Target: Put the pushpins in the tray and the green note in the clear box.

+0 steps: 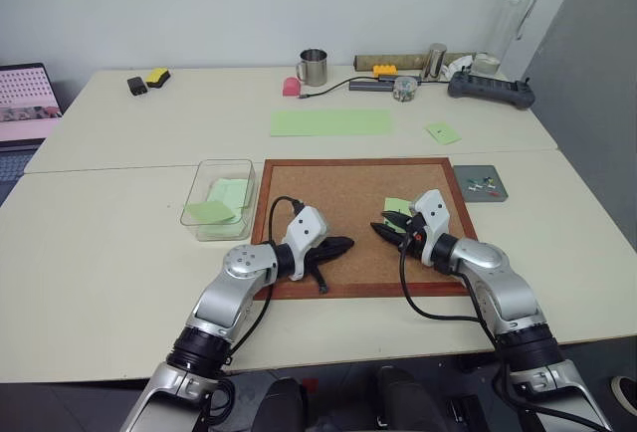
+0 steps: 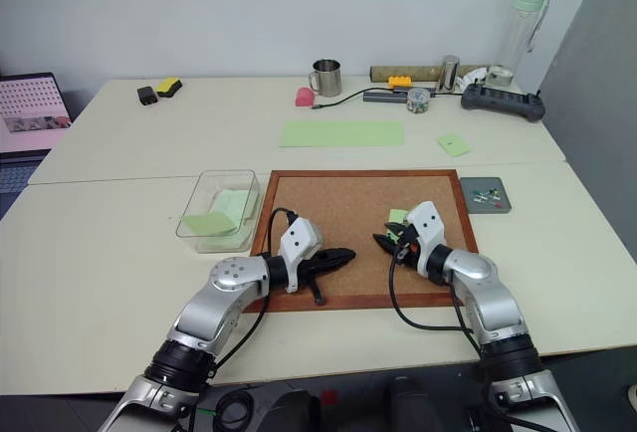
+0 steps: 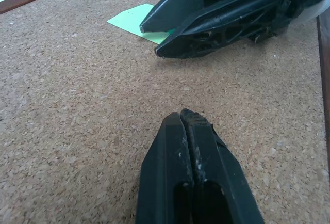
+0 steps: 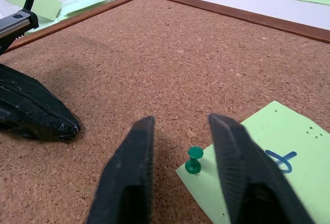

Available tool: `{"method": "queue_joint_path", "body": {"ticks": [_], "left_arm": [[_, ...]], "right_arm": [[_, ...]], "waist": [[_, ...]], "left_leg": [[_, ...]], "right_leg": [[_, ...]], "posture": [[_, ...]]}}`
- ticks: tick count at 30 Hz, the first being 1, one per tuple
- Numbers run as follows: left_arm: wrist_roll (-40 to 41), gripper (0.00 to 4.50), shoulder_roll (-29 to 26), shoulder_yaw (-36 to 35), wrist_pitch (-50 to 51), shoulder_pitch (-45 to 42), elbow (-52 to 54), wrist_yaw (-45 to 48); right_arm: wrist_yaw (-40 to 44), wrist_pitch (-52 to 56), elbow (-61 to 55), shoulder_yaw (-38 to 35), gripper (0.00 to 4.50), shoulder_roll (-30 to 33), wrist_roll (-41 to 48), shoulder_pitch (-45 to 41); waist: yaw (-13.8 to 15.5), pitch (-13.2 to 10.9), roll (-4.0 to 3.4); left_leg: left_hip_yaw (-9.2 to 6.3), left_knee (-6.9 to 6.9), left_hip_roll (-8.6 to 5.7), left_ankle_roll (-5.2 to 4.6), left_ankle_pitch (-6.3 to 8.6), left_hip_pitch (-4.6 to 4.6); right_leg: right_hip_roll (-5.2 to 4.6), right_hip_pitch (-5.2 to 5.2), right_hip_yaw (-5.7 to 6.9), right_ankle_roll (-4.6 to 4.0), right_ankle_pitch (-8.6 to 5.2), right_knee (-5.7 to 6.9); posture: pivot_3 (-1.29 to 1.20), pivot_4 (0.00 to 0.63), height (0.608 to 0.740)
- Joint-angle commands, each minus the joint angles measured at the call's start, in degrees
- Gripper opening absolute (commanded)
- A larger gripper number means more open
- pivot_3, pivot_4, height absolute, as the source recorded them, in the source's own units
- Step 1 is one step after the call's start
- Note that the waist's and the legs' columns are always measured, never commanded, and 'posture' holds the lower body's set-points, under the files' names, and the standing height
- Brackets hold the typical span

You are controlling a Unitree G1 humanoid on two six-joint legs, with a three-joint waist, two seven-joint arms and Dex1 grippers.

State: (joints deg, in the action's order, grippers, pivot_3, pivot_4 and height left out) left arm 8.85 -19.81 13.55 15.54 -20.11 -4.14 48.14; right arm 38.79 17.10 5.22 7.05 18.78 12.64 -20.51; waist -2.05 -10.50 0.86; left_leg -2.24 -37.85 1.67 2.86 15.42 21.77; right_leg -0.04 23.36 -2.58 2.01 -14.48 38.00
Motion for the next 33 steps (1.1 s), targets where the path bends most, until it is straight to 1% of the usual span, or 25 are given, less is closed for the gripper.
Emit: {"method": "queue_joint_path", "body": {"ticks": [1,4,11,19,26,28,30,32,33], "left_arm": [[-0.4,0.0,-0.7,0.2,0.9,1.7,-0.1,-0.1],[-0.4,0.0,-0.7,0.2,1.0,1.6,-0.1,0.0],[-0.3,0.0,-0.6,0.4,1.2,1.1,-0.3,0.2],[-0.3,0.0,-0.6,0.3,1.2,1.0,-0.5,0.3],[-0.2,0.0,-0.2,0.5,1.4,1.1,-0.6,0.2],[0.1,0.0,0.2,0.1,1.1,0.8,-0.8,-0.1],[1.9,0.0,0.9,-1.0,1.3,0.5,-0.3,0.2],[7.7,0.0,3.0,-4.3,6.3,-0.2,1.6,0.1],[11.4,0.37,4.3,-6.4,9.6,-0.9,2.6,-0.2]], "right_arm": [[0.6,-1.1,-0.7,-0.3,0.82,-0.4,0.2,-0.3],[0.3,-1.6,-0.4,-0.4,0.03,-0.2,-0.3,-0.3],[-0.4,-2.6,-1.5,-0.9,0.01,0.2,-1.2,-0.7],[-0.7,3.8,-13.1,-4.5,0.01,1.0,4.5,-1.1],[-0.8,6.4,-16.6,-5.8,0.01,4.4,4.8,-1.0],[0.0,5.3,-17.0,-5.2,0.01,6.5,3.3,-1.2],[1.9,2.8,-17.1,-3.5,0.01,9.8,0.5,-1.2],[3.1,-1.0,-16.5,-2.4,0.01,12.9,-2.8,-0.9],[3.7,-3.4,-16.2,-1.9,0.0,14.5,-4.4,-0.8]], "waist": [[0.0,0.0,0.0],[0.0,0.0,0.0],[-0.1,0.0,0.0],[0.0,0.0,0.0],[0.0,0.0,0.01],[0.0,0.0,0.01],[0.1,0.0,0.01],[0.2,0.0,0.02],[0.2,0.0,0.04]], "left_leg": [[0.0,0.0,0.0,0.0,0.0,0.0],[0.0,0.0,0.0,0.0,0.0,0.0],[0.0,0.0,0.0,0.0,0.0,0.0],[0.0,0.0,0.0,0.0,0.0,0.08],[-0.01,0.0,0.0,-0.01,0.0,0.06],[0.0,0.0,0.0,-0.01,0.0,0.06],[0.0,-0.01,0.0,-0.01,0.0,0.06],[0.01,-0.01,-0.02,-0.01,0.0,0.07],[0.01,-0.01,-0.03,-0.01,0.0,0.08]], "right_leg": [[0.0,0.0,0.0,0.0,0.0,0.0],[0.0,0.0,0.0,0.0,0.0,0.0],[0.0,0.0,0.0,0.0,0.0,0.0],[0.0,0.08,-0.01,0.0,0.0,0.01],[0.0,0.05,0.0,0.0,0.0,-0.01],[0.0,0.05,-0.01,0.0,0.0,0.0],[0.0,0.06,0.0,0.0,0.0,0.0],[-0.01,0.06,-0.01,0.0,0.0,-0.01],[-0.02,0.06,-0.01,0.0,0.0,-0.02]], "posture": [[0.0,0.15,0.74],[0.0,0.15,0.74],[0.0,0.15,0.74],[0.0,0.15,0.74],[0.0,0.15,0.74],[0.0,0.15,0.74],[0.0,0.15,0.74],[0.0,0.15,0.74],[0.0,0.15,0.74]]}}
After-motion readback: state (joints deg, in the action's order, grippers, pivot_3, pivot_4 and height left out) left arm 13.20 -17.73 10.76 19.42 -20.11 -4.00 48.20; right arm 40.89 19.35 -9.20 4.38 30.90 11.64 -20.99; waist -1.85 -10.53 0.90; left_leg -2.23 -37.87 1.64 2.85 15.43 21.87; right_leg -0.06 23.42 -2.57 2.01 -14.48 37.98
